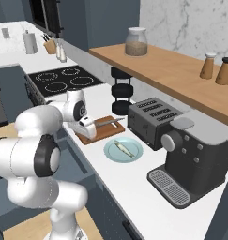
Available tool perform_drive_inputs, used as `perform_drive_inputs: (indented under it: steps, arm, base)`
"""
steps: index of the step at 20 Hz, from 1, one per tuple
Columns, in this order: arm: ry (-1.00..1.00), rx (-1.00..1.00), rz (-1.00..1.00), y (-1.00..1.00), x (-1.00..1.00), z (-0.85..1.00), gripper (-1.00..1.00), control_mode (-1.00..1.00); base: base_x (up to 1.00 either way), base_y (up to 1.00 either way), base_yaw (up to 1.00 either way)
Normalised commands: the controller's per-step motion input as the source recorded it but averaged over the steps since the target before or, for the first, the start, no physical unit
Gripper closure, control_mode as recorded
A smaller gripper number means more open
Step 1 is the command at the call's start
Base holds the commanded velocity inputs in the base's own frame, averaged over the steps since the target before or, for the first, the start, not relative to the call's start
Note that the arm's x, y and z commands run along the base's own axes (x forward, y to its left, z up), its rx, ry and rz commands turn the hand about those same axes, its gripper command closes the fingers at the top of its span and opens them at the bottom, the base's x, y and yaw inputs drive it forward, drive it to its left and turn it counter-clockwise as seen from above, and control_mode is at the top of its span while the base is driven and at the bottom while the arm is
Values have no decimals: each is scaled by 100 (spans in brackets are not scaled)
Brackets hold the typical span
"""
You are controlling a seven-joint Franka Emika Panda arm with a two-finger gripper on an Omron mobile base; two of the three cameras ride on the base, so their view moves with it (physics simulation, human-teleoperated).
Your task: Pick up the knife from the drawer and place it on the cutting board. Then place the meat from the plate to the cutting board.
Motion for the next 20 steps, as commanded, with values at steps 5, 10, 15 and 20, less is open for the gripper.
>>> perform_drive_inputs:
  steps: [5, 10, 15, 20]
  arm:
    - [5, -3, 32, -67, -4, 6, -100, -100]
    - [2, 0, 31, -61, 0, 0, -100, -100]
    - [4, -1, 27, -45, 4, -12, -100, -100]
    - [4, 0, 25, -43, 16, -22, -100, -100]
  base:
    - [0, 0, 0]
    - [0, 0, 0]
    - [0, 0, 0]
    - [0, 0, 0]
